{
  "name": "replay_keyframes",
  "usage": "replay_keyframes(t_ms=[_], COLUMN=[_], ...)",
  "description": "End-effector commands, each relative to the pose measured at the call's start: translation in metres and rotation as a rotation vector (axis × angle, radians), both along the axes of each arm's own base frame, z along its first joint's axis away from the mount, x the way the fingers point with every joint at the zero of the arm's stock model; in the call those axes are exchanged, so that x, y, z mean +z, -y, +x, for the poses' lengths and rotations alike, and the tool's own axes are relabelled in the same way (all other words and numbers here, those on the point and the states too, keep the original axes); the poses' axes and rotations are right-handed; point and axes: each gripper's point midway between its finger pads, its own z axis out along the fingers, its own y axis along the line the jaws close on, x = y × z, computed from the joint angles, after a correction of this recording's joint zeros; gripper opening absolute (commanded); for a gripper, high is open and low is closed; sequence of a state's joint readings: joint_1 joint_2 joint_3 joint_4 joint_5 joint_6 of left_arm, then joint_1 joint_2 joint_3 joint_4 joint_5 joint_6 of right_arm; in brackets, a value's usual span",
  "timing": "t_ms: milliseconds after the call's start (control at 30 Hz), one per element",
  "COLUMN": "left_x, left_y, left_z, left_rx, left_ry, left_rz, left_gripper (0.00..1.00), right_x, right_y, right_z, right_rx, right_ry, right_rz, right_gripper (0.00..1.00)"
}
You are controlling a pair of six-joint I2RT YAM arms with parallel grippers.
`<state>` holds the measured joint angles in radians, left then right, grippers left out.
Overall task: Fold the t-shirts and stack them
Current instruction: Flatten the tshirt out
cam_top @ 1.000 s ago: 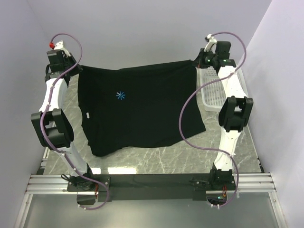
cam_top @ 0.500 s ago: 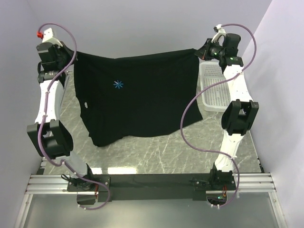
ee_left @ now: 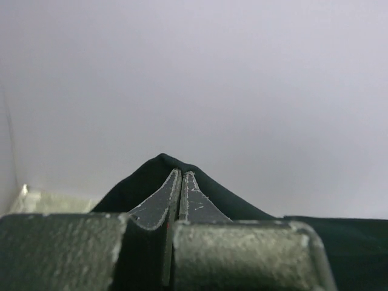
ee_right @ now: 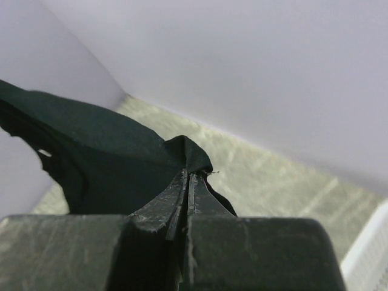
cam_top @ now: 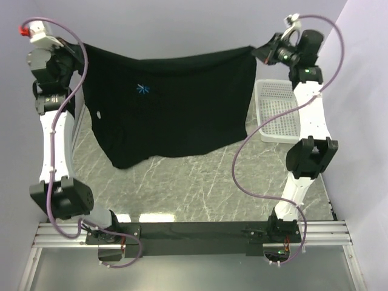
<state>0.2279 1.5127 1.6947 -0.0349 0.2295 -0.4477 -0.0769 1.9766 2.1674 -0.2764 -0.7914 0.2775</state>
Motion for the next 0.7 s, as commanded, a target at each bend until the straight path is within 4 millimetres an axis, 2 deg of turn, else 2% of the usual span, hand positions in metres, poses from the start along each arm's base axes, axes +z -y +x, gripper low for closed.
replay_keyframes(t_ms=[0,33,67,133,167,233,267,300,333,467,533,633,667], left_x=[0.127,0.136,0.151,0.167,0.18,0.198,0.203,0.208,0.22,0.246,0.26,0.272,0.274], left_y=[0.003,0.003,0.005,0.003,0.005,0.007,0.006,0.007,0.01,0.013,0.017,0.02,0.015], left_z=[-0.072,-0.08,-0.098,-0.117,-0.136,-0.162,-0.17,-0.178,-0.194,-0.236,-0.258,-0.278,-0.283], left_rx=[0.061,0.074,0.085,0.123,0.135,0.163,0.173,0.179,0.185,0.219,0.226,0.229,0.257], left_ry=[0.355,0.38,0.423,0.471,0.509,0.565,0.58,0.597,0.632,0.722,0.775,0.82,0.831], left_rz=[0.055,0.059,0.07,0.07,0.08,0.083,0.082,0.083,0.088,0.092,0.093,0.089,0.07], left_gripper=[0.0,0.0,0.01,0.0,0.01,0.0,0.0,0.01,0.0,0.01,0.01,0.01,0.01], right_x=[0.135,0.145,0.165,0.184,0.201,0.216,0.231,0.239,0.247,0.29,0.306,0.318,0.32], right_y=[0.006,0.005,0.005,0.01,0.008,0.013,0.011,0.015,0.014,0.013,0.011,0.008,0.01], right_z=[-0.061,-0.069,-0.084,-0.099,-0.116,-0.131,-0.148,-0.157,-0.166,-0.221,-0.245,-0.268,-0.272], right_rx=[0.023,0.034,0.04,0.041,0.055,0.053,0.067,0.062,0.07,0.092,0.102,0.115,0.107], right_ry=[0.308,0.315,0.364,0.388,0.433,0.452,0.494,0.514,0.518,0.646,0.694,0.729,0.735], right_rz=[0.037,0.057,0.059,0.081,0.076,0.094,0.089,0.088,0.107,0.107,0.112,0.124,0.121], right_gripper=[0.0,0.0,0.0,0.0,0.0,0.0,0.0,0.0,0.0,0.0,0.0,0.0,0.0])
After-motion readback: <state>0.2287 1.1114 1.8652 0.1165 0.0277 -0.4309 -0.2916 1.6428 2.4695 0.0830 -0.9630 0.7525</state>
